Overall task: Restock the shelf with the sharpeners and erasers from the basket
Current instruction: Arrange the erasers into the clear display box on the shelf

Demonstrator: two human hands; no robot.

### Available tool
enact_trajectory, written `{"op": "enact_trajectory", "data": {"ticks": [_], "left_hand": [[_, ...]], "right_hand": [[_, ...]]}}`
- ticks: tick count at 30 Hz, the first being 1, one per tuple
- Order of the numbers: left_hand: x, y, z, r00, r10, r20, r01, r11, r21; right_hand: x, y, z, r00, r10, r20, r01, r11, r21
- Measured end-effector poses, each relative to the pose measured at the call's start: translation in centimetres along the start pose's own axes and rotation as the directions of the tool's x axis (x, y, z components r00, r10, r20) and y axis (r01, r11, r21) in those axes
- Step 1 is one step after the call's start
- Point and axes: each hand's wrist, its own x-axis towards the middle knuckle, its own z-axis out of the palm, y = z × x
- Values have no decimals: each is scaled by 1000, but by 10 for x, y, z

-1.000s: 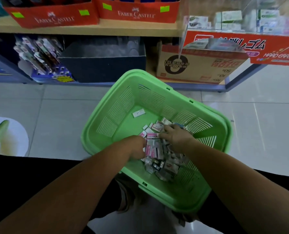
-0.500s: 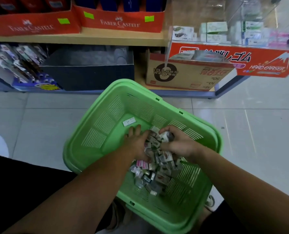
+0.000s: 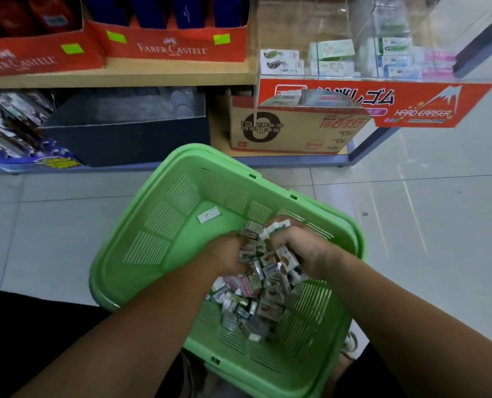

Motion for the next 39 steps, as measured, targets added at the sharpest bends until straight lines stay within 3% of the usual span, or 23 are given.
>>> {"op": "enact_trajectory", "data": {"ticks": [4, 8, 14, 20, 27, 32, 36, 39], "left_hand": [[-5, 1, -15, 999, -10, -44, 3, 988, -154], [-20, -3, -34, 999, -39, -21, 34, 979, -203], [-69, 14, -87, 999, 19, -38, -30, 943, -331], [-140, 50, -161, 985, 62, -159, -132, 869, -477], [-208, 81, -235, 966, 123, -225, -255, 578, -775], [-212, 96, -256, 956, 141, -257, -292, 374, -880], [-199, 108, -264, 940, 135, -313, -340, 308, -889], [-191, 116, -270, 931, 127, -342, -364, 314, -877]], "right_hand": [[-4, -5, 0, 1000, -18, -8, 18, 998, -57], [-17, -18, 4, 999, -16, 33, 19, 997, -74], [-61, -54, 17, 987, -136, 85, 153, 960, -235], [-117, -98, 26, 967, -245, 69, 253, 912, -323], [-181, -154, 31, 938, -339, 67, 343, 889, -302], [-199, -176, 35, 919, -389, 58, 394, 909, -136], [-200, -185, 35, 910, -405, 86, 412, 906, -95], [-195, -194, 33, 892, -447, 65, 452, 885, -111]]}}
